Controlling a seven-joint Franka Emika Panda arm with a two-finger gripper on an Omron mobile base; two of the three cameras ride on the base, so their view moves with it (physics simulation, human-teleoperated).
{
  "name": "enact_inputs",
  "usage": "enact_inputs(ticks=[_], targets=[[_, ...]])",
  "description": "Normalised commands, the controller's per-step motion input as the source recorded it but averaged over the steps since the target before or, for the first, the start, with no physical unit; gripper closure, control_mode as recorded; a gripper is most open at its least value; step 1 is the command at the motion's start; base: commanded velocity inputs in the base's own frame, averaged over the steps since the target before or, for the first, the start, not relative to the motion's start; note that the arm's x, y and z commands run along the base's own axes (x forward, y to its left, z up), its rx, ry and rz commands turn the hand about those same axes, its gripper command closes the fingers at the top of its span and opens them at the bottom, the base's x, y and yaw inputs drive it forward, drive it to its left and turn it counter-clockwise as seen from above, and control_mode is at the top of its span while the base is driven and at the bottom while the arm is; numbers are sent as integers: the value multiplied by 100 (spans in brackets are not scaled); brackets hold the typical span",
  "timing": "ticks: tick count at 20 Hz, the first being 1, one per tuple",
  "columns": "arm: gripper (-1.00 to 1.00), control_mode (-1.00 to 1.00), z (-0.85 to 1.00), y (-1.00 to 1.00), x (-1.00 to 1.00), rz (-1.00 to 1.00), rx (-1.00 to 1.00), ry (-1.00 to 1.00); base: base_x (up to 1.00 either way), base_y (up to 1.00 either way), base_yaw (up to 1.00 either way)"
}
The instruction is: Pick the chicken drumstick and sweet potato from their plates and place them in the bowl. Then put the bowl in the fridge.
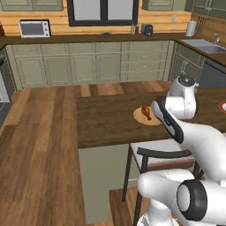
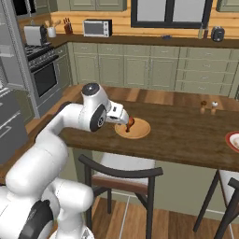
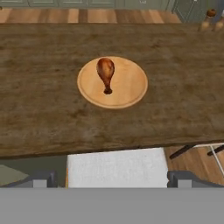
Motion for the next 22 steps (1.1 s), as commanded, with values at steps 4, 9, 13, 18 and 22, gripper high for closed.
enact_inputs(ticks=[4, 9, 13, 18, 22], targets=[[-100, -100, -26, 1, 76, 8, 0, 2, 0, 0, 0], [-100, -100, -51, 0, 61, 6, 0, 7, 0, 0, 0], [-100, -100, -38, 0, 73, 3, 0, 8, 0, 0, 0], [-100, -100, -44, -1, 60, 0, 1, 4, 0, 0, 0], [-100, -100, -46, -5, 63, 0, 1, 8, 0, 0, 0]])
